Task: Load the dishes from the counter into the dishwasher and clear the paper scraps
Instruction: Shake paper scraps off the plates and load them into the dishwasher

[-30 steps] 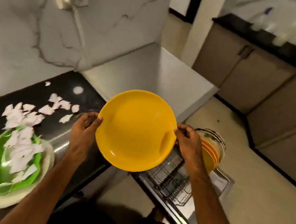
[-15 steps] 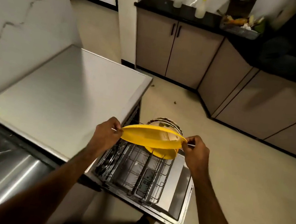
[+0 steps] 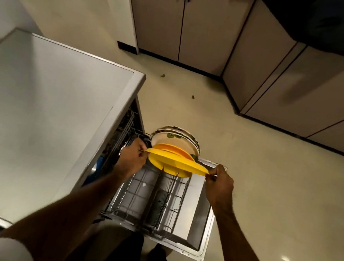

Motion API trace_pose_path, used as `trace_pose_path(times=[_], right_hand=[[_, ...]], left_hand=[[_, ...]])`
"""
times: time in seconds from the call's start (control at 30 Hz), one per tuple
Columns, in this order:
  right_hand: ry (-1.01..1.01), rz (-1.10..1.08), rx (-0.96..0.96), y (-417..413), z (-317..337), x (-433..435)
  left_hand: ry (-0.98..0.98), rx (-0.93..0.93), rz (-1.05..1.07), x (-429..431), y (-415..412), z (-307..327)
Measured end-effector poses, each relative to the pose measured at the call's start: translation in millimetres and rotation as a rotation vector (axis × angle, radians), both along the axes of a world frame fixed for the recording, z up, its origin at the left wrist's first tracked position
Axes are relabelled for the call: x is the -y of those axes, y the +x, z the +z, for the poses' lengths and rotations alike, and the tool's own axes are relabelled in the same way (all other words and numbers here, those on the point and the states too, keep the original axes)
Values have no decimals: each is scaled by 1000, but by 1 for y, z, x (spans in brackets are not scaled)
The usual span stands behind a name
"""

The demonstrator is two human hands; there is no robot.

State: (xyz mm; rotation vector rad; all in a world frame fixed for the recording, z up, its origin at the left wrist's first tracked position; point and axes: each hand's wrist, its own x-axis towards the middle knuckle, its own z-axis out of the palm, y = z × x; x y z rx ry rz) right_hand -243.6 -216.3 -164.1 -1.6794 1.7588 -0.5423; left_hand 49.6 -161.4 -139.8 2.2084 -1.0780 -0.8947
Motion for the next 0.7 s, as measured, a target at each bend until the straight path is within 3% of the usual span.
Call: trace_pose_path(times=[0.43, 0.7], right_hand=[[2, 69, -60, 42, -171, 51], [-7, 40, -102, 46, -226, 56]], left_hand=[[22, 125, -54, 68, 43, -190], [103, 79, -93, 80, 45, -246]])
